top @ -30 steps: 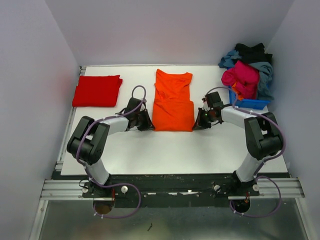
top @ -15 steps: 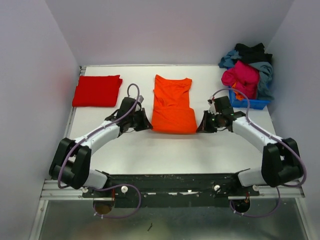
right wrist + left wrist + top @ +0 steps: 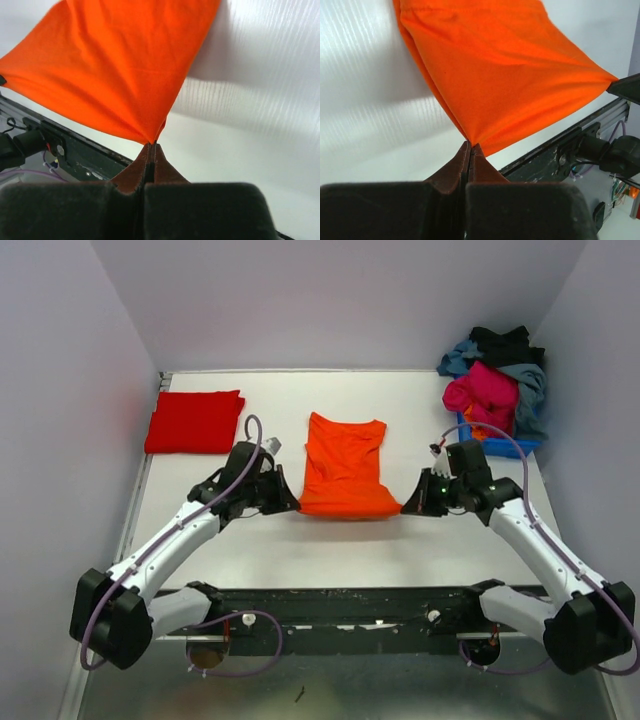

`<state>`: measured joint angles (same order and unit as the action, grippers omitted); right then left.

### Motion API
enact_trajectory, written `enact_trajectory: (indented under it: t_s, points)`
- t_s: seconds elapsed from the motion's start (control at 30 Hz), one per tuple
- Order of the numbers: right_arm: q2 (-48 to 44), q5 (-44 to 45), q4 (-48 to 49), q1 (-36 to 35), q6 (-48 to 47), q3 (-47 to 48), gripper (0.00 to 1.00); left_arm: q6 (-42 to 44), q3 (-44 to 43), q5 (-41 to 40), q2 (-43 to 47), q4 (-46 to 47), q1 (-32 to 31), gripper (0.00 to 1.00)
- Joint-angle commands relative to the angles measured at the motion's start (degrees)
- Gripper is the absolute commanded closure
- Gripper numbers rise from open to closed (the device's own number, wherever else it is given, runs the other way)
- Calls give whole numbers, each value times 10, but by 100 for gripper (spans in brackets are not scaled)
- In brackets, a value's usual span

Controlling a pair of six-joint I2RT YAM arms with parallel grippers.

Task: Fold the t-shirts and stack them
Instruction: Fold the long partially folded tshirt into a neat square

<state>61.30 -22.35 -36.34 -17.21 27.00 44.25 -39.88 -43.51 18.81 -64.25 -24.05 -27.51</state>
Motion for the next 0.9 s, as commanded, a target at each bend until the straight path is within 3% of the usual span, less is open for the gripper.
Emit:
enact_trajectory:
  t_s: [0.0,0.27,0.57,0.87]
  points:
    - [36,34,-48,1,-11,88,99,16,-82,-38,-24,-59,7,100]
    - [217,66,-43,2,-20,271,99,39,-227,-61,-162,-28,41,100]
    - [432,84,-58,28,-23,467,99,55,-402,-48,-378,-15,88,100]
    - [580,74,-73,67,-22,627,99,55,-561,-33,-531,-6,104,100]
